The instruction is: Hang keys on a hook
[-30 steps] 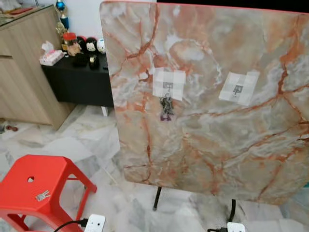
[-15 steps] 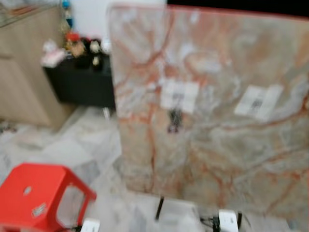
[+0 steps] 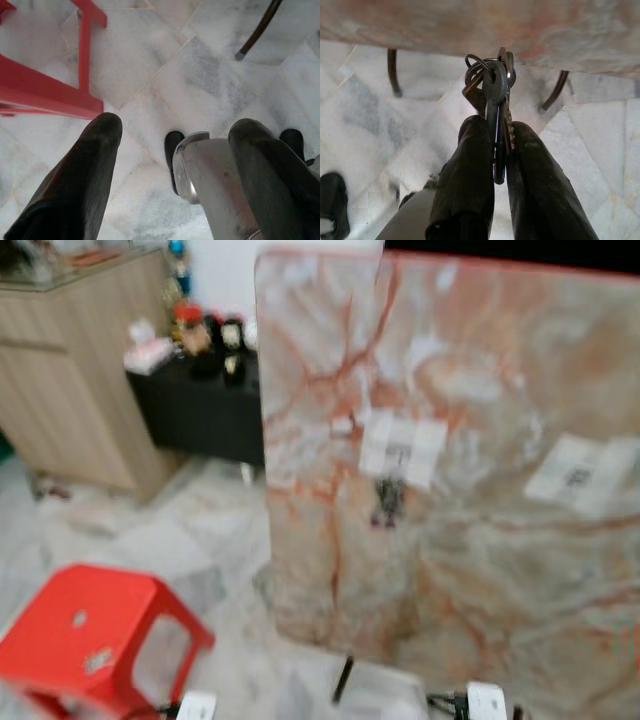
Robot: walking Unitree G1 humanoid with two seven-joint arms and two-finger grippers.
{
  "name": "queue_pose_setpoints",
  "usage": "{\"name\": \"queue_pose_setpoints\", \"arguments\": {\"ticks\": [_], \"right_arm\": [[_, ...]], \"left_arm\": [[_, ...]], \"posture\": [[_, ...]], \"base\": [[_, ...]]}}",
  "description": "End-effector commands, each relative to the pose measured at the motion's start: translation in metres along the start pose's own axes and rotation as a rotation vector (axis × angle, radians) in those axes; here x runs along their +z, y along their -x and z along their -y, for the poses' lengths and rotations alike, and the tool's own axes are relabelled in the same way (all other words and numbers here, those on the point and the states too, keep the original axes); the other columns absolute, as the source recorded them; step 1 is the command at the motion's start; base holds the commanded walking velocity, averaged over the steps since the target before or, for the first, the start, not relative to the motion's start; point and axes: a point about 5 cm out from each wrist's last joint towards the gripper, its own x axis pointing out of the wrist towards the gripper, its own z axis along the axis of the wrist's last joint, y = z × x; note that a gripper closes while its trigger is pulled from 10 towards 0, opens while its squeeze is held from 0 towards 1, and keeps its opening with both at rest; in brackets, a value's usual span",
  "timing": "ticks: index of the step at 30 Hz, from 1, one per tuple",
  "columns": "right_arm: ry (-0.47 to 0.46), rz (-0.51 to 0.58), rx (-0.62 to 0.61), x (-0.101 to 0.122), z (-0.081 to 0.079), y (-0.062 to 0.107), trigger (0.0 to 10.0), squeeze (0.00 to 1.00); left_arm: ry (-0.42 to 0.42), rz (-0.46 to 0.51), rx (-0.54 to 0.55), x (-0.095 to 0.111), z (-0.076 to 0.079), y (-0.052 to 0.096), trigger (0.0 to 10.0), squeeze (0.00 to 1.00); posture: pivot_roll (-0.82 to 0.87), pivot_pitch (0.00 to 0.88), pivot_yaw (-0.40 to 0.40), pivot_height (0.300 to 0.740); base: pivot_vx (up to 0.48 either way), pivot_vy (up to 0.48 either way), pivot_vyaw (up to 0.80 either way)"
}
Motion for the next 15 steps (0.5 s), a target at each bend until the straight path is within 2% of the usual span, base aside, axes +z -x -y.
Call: {"name": "queue_pose_setpoints", "arguments": {"ticks": [1,5,6,9,11,12,14,15], "right_arm": [[-0.013,0.033,-0.009,0.009,0.003,-0.001,10.0,0.00],[-0.016,0.070,-0.018,0.016,0.003,-0.002,10.0,0.00],[-0.045,0.184,-0.047,0.039,0.007,-0.004,10.0,0.00],[-0.060,0.325,-0.059,0.071,0.007,-0.004,10.0,0.00],[-0.037,0.399,-0.053,0.090,0.005,-0.003,10.0,0.00],[-0.037,0.399,-0.053,0.090,0.005,-0.003,10.0,0.00],[-0.004,0.498,-0.039,0.116,-0.003,0.000,10.0,0.00],[-0.003,0.505,-0.037,0.117,-0.003,0.001,10.0,0.00]], "left_arm": [[-0.009,-0.014,-0.001,-0.003,-0.001,0.001,10.0,0.00],[-0.011,-0.015,-0.002,-0.003,0.000,0.001,10.0,0.00],[-0.013,-0.015,0.000,-0.004,-0.001,0.001,10.0,0.00],[-0.017,-0.016,0.001,-0.004,-0.001,0.001,10.0,0.00],[-0.018,-0.018,0.001,-0.005,-0.001,0.001,10.0,0.00],[-0.018,-0.018,0.001,-0.005,-0.001,0.001,10.0,0.00],[-0.018,-0.017,-0.001,-0.005,-0.001,0.001,10.0,0.00],[-0.018,-0.017,-0.001,-0.005,-0.001,0.001,10.0,0.00]], "posture": [[0.05,0.000,-0.050,0.740],[0.05,0.000,-0.052,0.740],[0.05,0.000,-0.051,0.740],[0.05,0.000,-0.051,0.740],[0.05,0.000,-0.051,0.740],[0.05,0.000,-0.051,0.740],[0.05,0.000,-0.056,0.740],[0.05,0.000,-0.056,0.740]], "base": [[0.000,0.000,0.00],[0.000,0.000,0.00],[0.000,0.000,0.00],[0.000,0.000,0.00],[0.000,0.000,0.00],[0.000,0.000,0.00],[0.000,0.000,0.00],[0.000,0.000,0.00]]}}
